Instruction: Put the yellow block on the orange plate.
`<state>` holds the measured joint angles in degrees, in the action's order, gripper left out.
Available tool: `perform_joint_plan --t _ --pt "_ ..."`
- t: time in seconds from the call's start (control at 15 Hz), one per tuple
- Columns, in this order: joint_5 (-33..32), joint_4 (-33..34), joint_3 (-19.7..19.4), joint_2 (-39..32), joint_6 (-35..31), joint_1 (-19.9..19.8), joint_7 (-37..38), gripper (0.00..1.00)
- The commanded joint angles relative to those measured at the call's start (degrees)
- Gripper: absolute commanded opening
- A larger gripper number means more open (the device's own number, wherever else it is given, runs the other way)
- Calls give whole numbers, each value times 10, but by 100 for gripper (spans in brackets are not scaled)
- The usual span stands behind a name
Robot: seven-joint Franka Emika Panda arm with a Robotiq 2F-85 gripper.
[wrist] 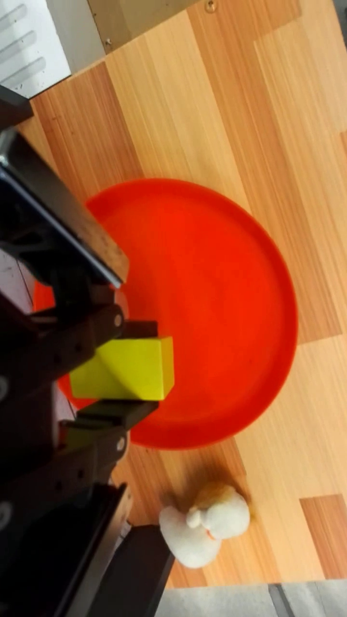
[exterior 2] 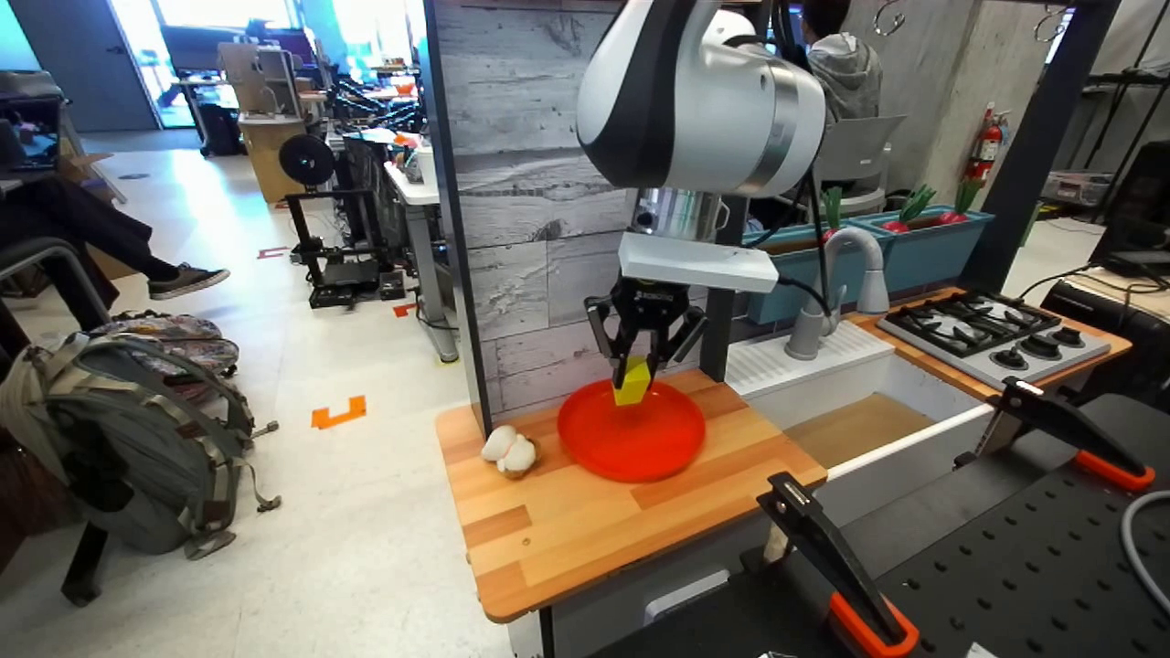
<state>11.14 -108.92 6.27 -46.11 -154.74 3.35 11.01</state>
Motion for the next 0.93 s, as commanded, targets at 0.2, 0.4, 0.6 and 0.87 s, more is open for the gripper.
perform_joint_plan --t 0.2,0.4,0.6,0.87 --pt "11 62 2 -62 29 -8 -3 8" --pt "10 91 -2 -90 46 -6 3 8" --pt "8 120 -7 -112 67 -2 10 8" --pt "8 146 -11 -128 87 4 21 57"
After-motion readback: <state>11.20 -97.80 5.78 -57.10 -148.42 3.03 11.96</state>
